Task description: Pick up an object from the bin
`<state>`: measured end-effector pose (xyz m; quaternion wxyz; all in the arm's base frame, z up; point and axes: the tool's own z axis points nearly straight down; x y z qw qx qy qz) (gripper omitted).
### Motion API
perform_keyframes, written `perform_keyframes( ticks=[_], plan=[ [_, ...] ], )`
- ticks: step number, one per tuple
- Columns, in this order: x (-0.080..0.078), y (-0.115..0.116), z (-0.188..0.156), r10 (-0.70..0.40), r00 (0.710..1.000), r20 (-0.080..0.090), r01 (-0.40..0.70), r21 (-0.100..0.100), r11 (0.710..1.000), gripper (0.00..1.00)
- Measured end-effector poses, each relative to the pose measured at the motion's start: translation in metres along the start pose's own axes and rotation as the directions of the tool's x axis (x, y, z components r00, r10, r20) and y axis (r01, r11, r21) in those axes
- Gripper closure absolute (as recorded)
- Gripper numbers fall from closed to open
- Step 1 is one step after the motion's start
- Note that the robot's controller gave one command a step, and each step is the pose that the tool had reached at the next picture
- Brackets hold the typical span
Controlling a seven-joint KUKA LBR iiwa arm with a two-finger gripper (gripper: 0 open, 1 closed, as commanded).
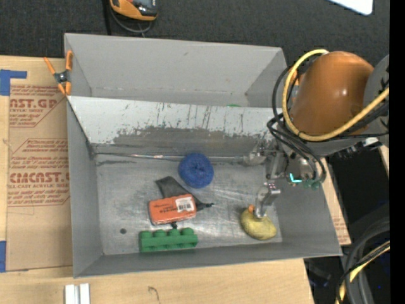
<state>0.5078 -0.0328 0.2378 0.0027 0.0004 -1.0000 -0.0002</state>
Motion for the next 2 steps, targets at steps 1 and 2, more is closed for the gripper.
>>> perform_keyframes(
  ticks=[1,2],
  plan=[
    [-0.001,0.0,-0.003,0.0,1.0,0.007,0.0,0.0,1.0,0.0],
    [0.005,-0.029,0.034,-0.065,0.998,0.014,0.065,0.001,0.998,0.0]
  ],
)
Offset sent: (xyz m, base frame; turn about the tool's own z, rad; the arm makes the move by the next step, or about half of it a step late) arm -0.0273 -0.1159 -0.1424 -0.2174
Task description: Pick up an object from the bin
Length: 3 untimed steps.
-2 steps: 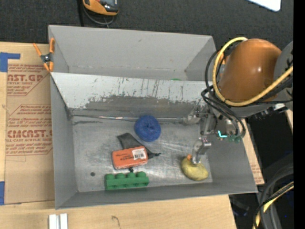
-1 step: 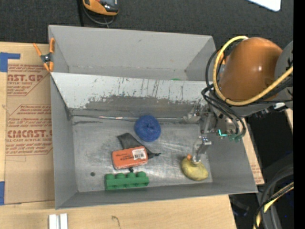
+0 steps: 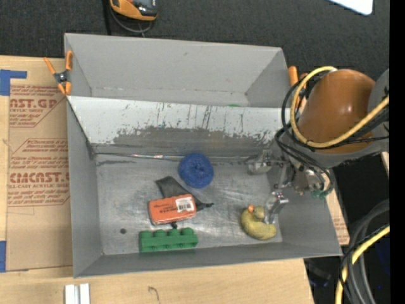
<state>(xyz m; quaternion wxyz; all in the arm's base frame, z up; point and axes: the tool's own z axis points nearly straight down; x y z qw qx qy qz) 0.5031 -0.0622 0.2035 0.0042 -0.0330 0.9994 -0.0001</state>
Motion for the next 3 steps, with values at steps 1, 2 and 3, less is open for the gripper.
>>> perform_keyframes(
  ticks=[1,2,3],
  plan=[
    [0.007,-0.017,0.042,-0.176,0.984,-0.007,0.176,-0.001,0.984,0.0],
    [0.014,-0.024,0.127,-0.403,0.915,0.007,0.403,-0.001,0.915,1.0],
    [0.015,-0.024,0.127,-0.403,0.915,0.007,0.403,-0.001,0.915,1.0]
  ],
)
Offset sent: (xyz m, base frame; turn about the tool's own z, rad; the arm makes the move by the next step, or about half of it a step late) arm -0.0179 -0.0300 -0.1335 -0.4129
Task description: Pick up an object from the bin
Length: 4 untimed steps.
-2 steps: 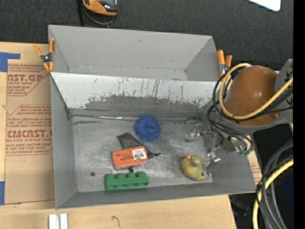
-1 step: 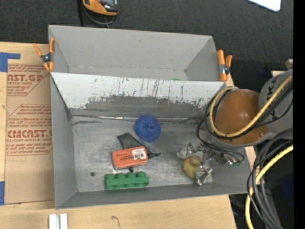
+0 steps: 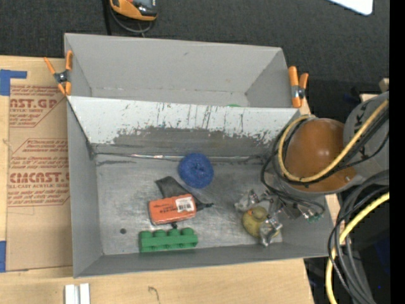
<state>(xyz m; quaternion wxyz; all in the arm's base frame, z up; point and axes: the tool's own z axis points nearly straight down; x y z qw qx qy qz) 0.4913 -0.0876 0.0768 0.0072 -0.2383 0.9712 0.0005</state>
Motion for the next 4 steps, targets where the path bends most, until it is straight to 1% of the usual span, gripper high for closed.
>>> perform_keyframes(
  ticks=[1,2,3,4],
  plan=[
    [0.003,-0.012,-0.148,-0.02,1.0,-0.009,0.02,0.0,1.0,1.0],
    [0.003,-0.012,-0.147,-0.02,1.0,-0.012,0.02,-0.003,1.0,0.0],
    [0.003,-0.012,-0.147,-0.02,1.0,-0.012,0.02,-0.003,1.0,0.0],
    [0.0,-0.015,-0.113,-0.128,0.992,-0.009,0.128,-0.001,0.992,0.0]
  ],
)
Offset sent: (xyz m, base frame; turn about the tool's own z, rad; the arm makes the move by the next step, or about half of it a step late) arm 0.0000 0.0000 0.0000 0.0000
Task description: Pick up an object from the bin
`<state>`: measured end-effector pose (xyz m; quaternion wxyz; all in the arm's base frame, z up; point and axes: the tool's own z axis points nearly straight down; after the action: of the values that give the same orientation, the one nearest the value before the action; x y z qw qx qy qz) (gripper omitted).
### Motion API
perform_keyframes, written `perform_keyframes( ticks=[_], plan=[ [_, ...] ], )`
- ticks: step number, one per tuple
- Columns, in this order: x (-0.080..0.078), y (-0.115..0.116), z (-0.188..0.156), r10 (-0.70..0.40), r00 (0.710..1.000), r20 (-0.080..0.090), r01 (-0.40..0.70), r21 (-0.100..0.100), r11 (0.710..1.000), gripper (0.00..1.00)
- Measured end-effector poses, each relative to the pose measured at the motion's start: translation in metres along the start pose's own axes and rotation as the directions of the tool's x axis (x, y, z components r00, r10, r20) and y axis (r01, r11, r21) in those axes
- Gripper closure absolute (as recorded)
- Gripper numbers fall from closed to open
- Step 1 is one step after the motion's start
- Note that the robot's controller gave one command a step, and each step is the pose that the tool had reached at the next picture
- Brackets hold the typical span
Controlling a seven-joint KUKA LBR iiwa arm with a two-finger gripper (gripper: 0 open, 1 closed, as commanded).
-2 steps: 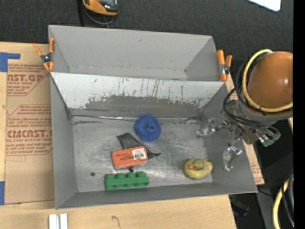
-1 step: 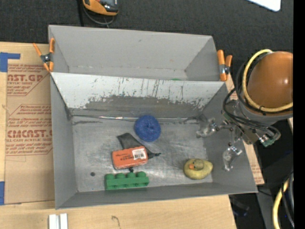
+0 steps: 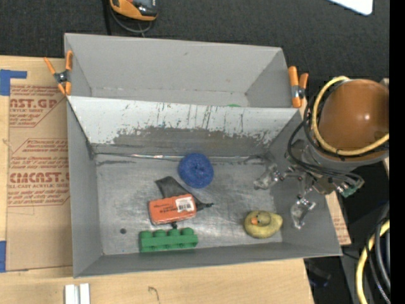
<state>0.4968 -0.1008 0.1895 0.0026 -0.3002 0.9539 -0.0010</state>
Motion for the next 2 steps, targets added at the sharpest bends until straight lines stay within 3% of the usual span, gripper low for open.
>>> perform_keyframes(
  ticks=[1,2],
  plan=[
    [-0.009,0.002,0.057,-0.07,0.998,0.001,0.07,0.0,0.998,0.0],
    [-0.008,0.007,0.101,-0.454,0.891,0.0,0.454,-0.005,0.891,1.0]
  ],
)
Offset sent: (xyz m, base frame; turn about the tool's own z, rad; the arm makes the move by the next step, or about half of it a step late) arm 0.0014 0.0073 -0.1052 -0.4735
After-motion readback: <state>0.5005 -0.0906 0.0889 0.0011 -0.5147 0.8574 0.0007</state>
